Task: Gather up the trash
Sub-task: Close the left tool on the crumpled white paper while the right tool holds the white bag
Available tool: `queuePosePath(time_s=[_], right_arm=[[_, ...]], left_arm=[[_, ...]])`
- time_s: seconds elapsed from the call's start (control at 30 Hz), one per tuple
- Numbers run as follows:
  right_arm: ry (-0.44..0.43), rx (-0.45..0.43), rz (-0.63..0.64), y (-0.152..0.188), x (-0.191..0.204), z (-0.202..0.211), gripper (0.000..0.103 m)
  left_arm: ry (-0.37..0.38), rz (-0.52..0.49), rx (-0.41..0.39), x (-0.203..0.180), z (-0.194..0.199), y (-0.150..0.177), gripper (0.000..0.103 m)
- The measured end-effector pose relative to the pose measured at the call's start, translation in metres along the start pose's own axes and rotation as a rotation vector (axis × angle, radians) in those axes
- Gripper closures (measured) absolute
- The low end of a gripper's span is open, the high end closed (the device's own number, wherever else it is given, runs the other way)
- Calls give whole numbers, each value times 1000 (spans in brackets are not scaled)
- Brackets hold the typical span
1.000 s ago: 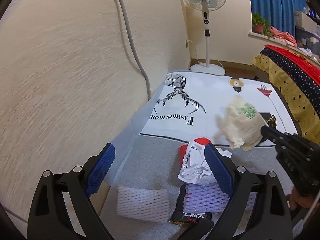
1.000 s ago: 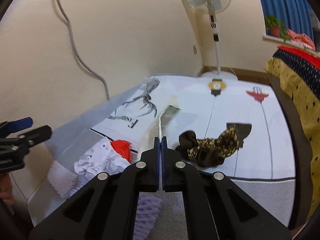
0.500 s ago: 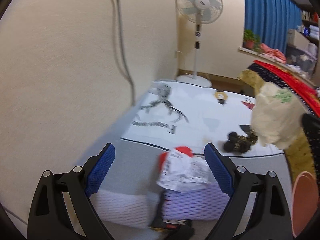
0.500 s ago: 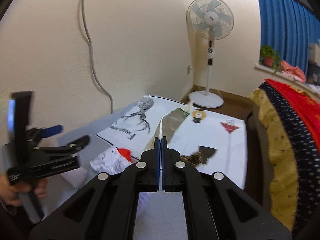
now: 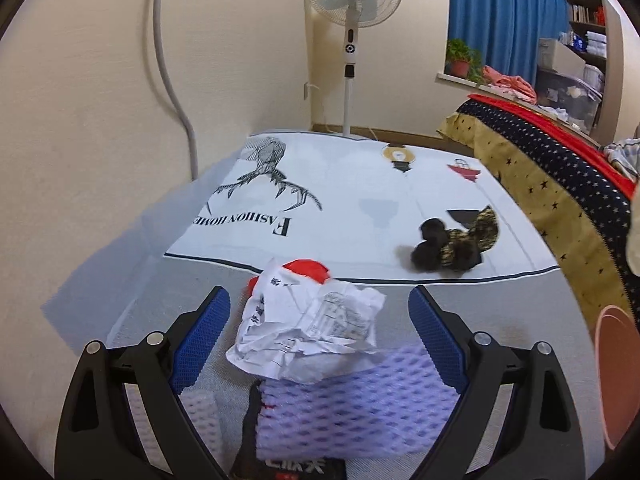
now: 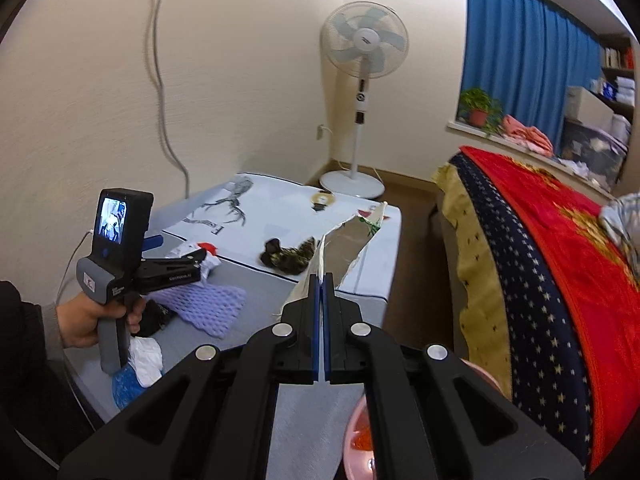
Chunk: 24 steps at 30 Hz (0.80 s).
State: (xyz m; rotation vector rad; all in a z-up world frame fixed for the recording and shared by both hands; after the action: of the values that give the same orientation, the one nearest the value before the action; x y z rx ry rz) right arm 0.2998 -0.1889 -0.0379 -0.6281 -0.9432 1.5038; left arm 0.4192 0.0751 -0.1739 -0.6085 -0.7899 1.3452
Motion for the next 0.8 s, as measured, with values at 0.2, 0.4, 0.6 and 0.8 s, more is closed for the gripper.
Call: queuePosePath(time_s=[0.2, 0.4, 0.6, 0.8], right_arm=[[22, 17, -29, 4, -15, -11, 102], [32, 33, -50, 8, -24, -17, 102], [15, 30, -50, 8, -25, -14, 102], [9, 12, -55, 4, -34, -7, 102]], left_arm=[[24, -4, 32, 4, -21, 8, 27], [61, -22, 46, 2, -28, 13, 54], [124, 8, 31, 10, -21, 9, 103], [127, 8, -5, 13, -1, 1, 103]])
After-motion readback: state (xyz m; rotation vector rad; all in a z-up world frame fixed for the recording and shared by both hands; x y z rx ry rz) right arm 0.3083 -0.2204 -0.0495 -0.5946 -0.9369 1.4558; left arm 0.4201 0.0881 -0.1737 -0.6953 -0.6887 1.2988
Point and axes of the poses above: each gripper's, at about its wrist camera, not at the fingertips, and z roughly against the way its jaws point, x to its left, y to its underside, the point moved 4 cm from there along -z, roughly the way its jaws point, and after that the axes turned 13 degrees about -z, right-handed, at the moved point
